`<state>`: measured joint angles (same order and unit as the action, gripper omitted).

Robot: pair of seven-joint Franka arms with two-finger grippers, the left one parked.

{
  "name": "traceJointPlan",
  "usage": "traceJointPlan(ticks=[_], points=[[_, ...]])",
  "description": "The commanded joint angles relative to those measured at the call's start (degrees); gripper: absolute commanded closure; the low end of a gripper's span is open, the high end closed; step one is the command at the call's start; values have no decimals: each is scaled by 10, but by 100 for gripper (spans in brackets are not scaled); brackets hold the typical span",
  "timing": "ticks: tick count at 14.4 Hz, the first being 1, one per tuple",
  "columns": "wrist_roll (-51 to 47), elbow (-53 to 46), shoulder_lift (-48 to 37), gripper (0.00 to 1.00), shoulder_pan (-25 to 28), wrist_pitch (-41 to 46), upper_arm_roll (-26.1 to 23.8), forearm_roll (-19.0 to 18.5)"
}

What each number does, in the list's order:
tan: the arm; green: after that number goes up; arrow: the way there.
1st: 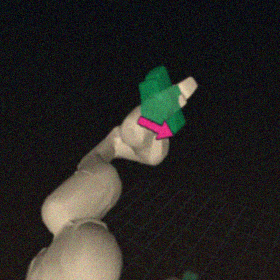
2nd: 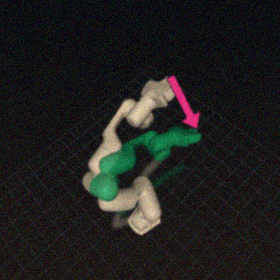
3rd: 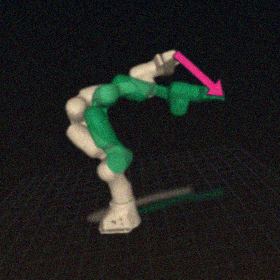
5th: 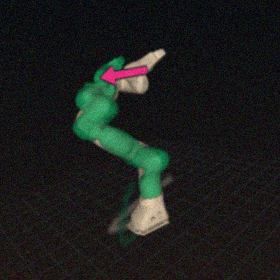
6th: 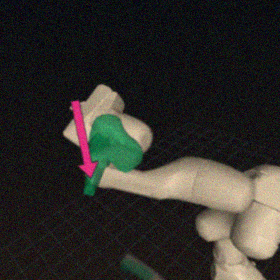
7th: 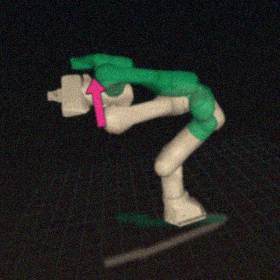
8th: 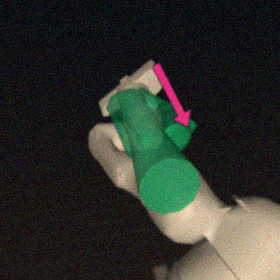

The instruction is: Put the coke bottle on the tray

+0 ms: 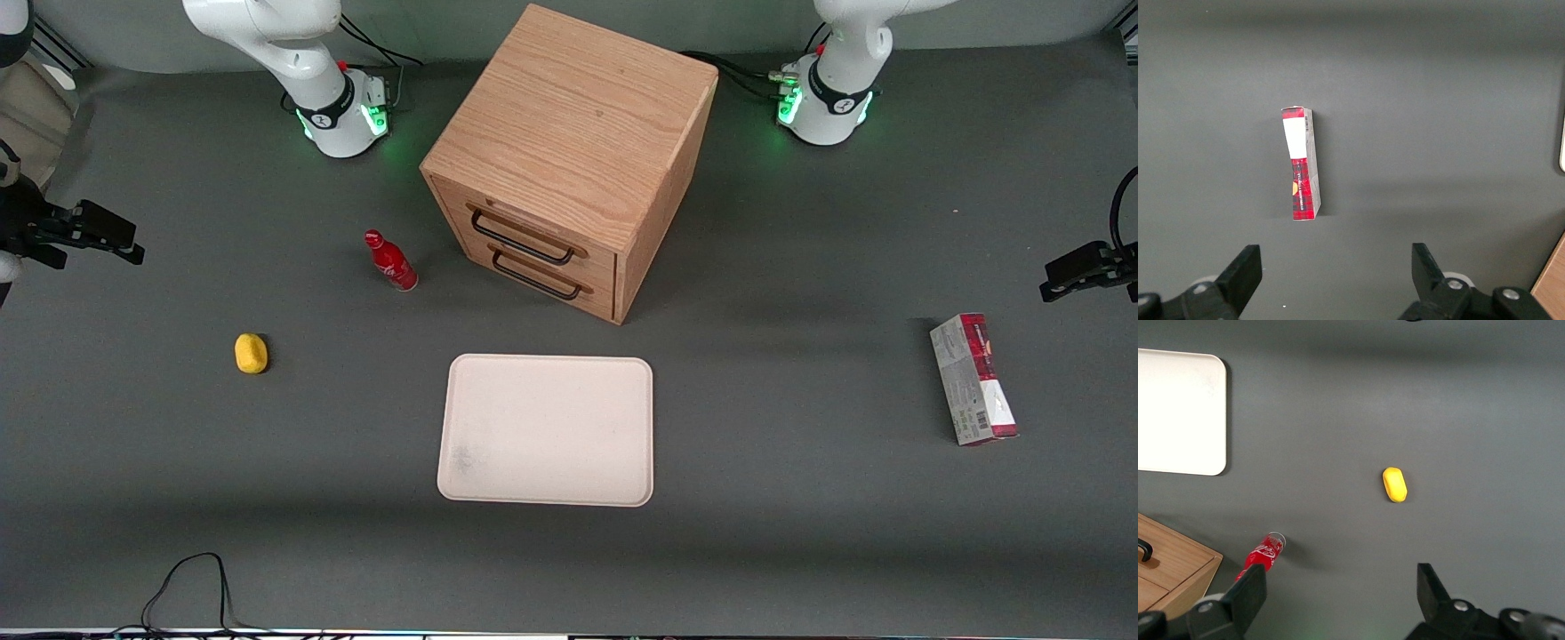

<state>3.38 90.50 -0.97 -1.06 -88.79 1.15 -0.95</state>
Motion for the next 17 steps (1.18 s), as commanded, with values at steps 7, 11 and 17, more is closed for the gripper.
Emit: traceJointPlan(ticks=[7, 11, 17], points=[[6, 0, -2, 0, 5, 11, 4, -3], [5, 14, -15, 0, 6, 10, 4, 1], [-52, 47, -47, 0, 63, 6, 3, 2]])
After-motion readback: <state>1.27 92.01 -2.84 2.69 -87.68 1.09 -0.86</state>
